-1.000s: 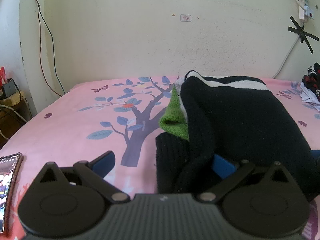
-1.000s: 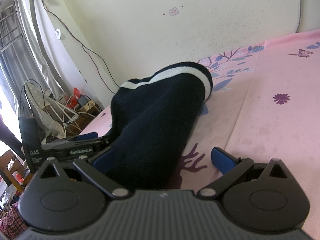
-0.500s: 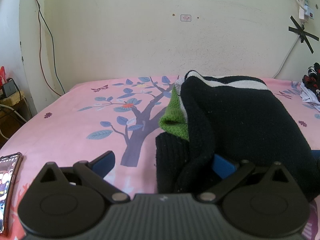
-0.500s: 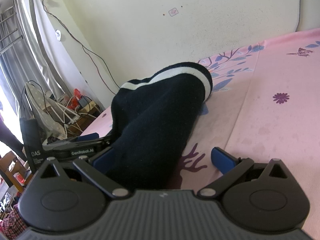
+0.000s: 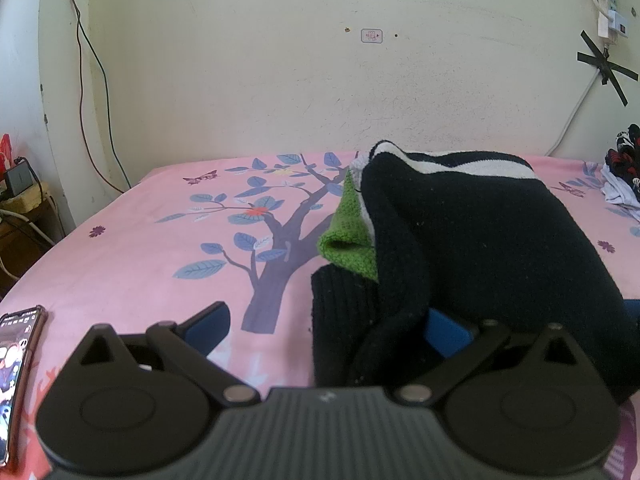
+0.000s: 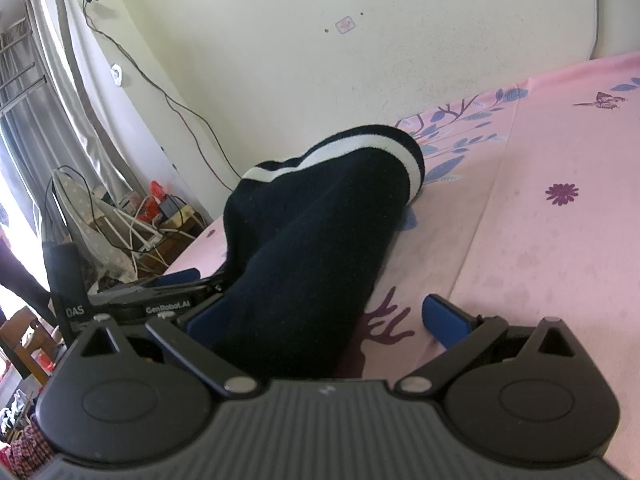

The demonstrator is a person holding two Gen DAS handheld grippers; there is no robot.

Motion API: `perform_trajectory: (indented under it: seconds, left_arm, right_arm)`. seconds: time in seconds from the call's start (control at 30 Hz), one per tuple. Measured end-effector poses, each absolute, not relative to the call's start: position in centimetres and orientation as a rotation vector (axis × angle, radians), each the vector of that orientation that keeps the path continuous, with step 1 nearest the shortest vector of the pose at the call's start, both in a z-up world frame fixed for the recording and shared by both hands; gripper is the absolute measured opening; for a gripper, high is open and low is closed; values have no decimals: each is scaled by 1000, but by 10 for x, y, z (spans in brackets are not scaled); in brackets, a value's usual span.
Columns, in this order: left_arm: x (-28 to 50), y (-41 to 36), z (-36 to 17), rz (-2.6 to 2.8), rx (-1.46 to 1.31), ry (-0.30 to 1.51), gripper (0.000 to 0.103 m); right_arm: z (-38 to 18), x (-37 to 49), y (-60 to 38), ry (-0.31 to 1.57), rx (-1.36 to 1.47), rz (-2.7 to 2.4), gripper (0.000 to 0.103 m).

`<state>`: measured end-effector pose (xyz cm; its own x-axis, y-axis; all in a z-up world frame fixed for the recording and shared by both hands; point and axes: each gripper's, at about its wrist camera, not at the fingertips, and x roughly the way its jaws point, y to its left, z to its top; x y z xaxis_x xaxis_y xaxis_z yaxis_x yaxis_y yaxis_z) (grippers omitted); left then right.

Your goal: Fold small clothes

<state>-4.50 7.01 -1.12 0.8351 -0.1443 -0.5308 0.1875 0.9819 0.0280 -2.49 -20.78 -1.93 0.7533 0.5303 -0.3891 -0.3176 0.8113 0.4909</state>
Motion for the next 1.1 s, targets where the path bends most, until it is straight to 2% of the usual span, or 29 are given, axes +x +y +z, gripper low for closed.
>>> perform_trajectory:
  seconds: [1.1]
  left_arm:
    - [-45,71,-11,-178,70,556,103]
  right_arm:
    - [-20,-25,-208,543,416,479,96]
